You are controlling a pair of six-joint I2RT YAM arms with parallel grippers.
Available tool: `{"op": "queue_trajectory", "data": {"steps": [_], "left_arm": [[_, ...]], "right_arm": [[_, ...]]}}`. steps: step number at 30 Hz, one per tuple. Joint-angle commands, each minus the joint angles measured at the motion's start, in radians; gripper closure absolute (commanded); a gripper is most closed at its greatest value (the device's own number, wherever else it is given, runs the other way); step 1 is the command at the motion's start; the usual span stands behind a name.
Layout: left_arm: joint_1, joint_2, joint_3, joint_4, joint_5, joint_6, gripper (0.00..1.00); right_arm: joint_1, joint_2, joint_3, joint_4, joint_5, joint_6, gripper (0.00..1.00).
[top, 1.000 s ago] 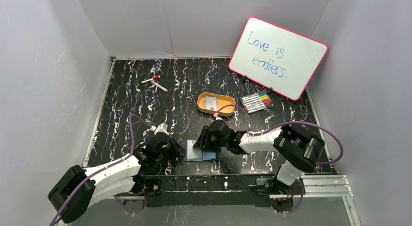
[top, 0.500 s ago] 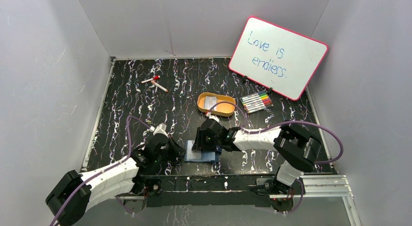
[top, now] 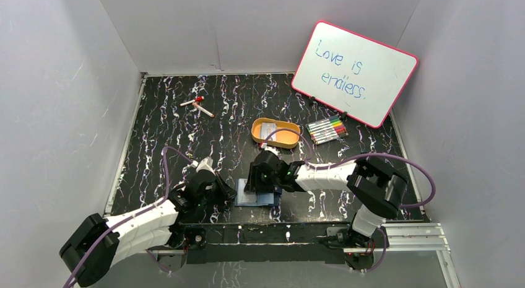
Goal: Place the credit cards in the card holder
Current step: Turn over the card slot in the card holder, then close the card holder at the center of the board.
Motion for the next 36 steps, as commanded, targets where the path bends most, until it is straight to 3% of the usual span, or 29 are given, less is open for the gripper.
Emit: {"op": "queue_trajectory", "data": {"steps": [1,6,13,24,32,36], "left_arm": [[-0.008,-0.034,0.007,0.082,0.063,0.003,1.00],[-0.008,-0.087,0.003,0.038,0.037,-0.005,1.00],[-0.008,-0.093,0.003,0.007,-0.001,-0.015,1.00],[-0.008,-0.105,0.009,-0.014,-0.014,-0.015,1.00],[-0.009,-0.182,0.045,-0.129,-0.057,0.022,1.00],[-0.008,-0.200,0.044,-0.148,-0.070,0.032,0.89]], "right_arm": [[0.021,0.016,0.044,0.102,-0.062,0.003,0.48],[0.022,-0.018,0.096,-0.025,0.016,-0.045,0.44],[0.022,-0.076,0.150,-0.190,0.095,-0.107,0.31],[0.022,-0.161,0.171,-0.320,0.208,-0.187,0.25],[0.022,-0.296,0.111,-0.443,0.347,-0.280,0.28],[0.022,-0.278,0.099,-0.475,0.338,-0.294,0.28]]}}
